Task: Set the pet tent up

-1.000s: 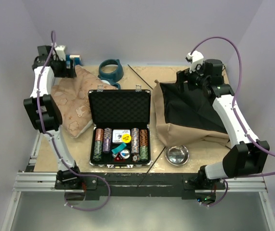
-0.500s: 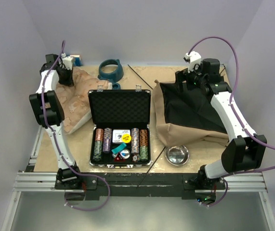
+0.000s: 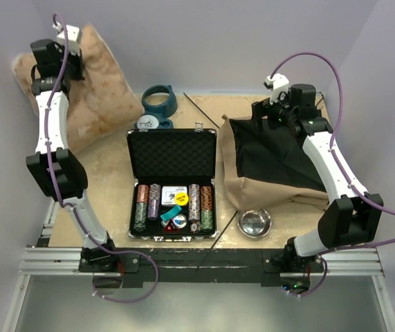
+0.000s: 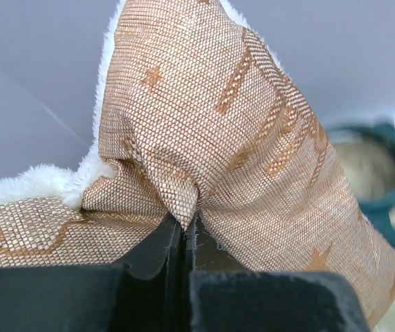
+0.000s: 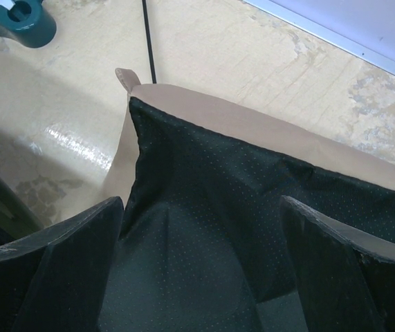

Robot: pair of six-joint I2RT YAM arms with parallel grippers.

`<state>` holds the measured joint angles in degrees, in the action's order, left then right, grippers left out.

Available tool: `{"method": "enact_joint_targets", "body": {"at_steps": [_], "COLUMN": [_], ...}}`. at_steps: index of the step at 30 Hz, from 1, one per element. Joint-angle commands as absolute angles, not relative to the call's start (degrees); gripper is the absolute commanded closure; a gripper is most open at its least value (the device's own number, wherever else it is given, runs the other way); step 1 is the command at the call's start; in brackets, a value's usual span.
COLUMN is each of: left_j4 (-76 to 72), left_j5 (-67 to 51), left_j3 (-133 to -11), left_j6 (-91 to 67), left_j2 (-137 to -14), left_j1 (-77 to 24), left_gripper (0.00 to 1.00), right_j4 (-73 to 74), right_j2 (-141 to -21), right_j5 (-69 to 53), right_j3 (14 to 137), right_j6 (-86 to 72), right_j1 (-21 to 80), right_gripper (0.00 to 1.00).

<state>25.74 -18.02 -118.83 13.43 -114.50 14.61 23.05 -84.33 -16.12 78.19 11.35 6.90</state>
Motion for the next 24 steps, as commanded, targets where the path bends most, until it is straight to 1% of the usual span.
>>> {"method": "enact_joint_targets", "body": {"at_steps": [1, 3, 4, 5, 6, 7, 8, 9, 11, 12, 15, 17, 19, 21, 24], "left_j4": [1.35, -4.55, -7.09, -9.03, -10.01, -9.06, -8.1, -6.78, -2.31, -0.11, 15.5, 27.02, 40.36, 51.01, 62.98], "left_j5": [-17.4, -18.19, -18.45, -18.37, -17.93, -16.97, -16.7, -17.83, -23.08, -28.25, -44.43, -51.56, -57.45, -59.67, -56.62], "left_j3": [-122.33, -125.23, -126.46, -127.95, -130.4, -132.6, -134.45, -134.73, -132.99, -131.24, -124.82, -122.09, -121.73, -120.94, -118.49], "left_j6": [6.43, 4.14, 3.0, 2.21, 1.76, 1.76, 2.54, 2.98, 4.56, 6.4, 18.06, 23.18, 31.69, 38.02, 46.38], "left_j2": [-118.63, -123.73, -125.66, -127.86, -129.97, -131.3, -131.74, -131.05, -127.11, -123.96, -112.98, -106.99, -103.11, -100.3, -98.97], "left_j1": [14.59, 14.59, 14.59, 14.59, 14.59, 14.5, 14.33, 14.5, 14.85, 15.03, 15.56, 15.56, 15.38, 14.33, 11.35], "left_gripper": [1.0, 0.99, 0.82, 0.61, 0.37, 0.18, 0.06, 0.01, 0.0, 0.01, 0.01, 0.0, 0.0, 0.0, 0.0], "right_j4": [21.53, 22.06, 22.15, 22.24, 22.32, 22.32, 22.41, 22.41, 22.41, 22.41, 23.02, 23.73, 24.43, 24.96, 26.36], "right_j2": [-84.11, -84.72, -85.16, -85.43, -85.6, -85.78, -85.87, -85.87, -85.34, -85.08, -83.94, -83.15, -82.53, -82.01, -81.39], "right_j5": [-17.49, -17.58, -17.67, -17.75, -17.93, -17.93, -18.1, -18.11, -18.45, -18.89, -21.0, -22.23, -22.85, -23.64, -26.62], "right_j3": [81.38, 82.35, 82.61, 82.88, 83.14, 83.23, 83.15, 83.14, 82.88, 82.62, 81.74, 81.04, 80.51, 80.16, 80.42], "right_j6": [10.64, 10.98, 11.07, 10.99, 10.99, 10.99, 10.99, 11.07, 11.25, 11.34, 12.21, 13.35, 14.32, 14.85, 15.64], "right_j1": [6.77, 6.77, 6.68, 6.77, 6.77, 6.77, 6.77, 6.77, 6.77, 6.77, 6.77, 6.77, 6.77, 6.77, 6.77], "right_gripper": [0.03, 0.03, 0.03, 0.03, 0.02, 0.02, 0.02, 0.02, 0.02, 0.02, 0.02, 0.02, 0.02, 0.02, 0.02]}}
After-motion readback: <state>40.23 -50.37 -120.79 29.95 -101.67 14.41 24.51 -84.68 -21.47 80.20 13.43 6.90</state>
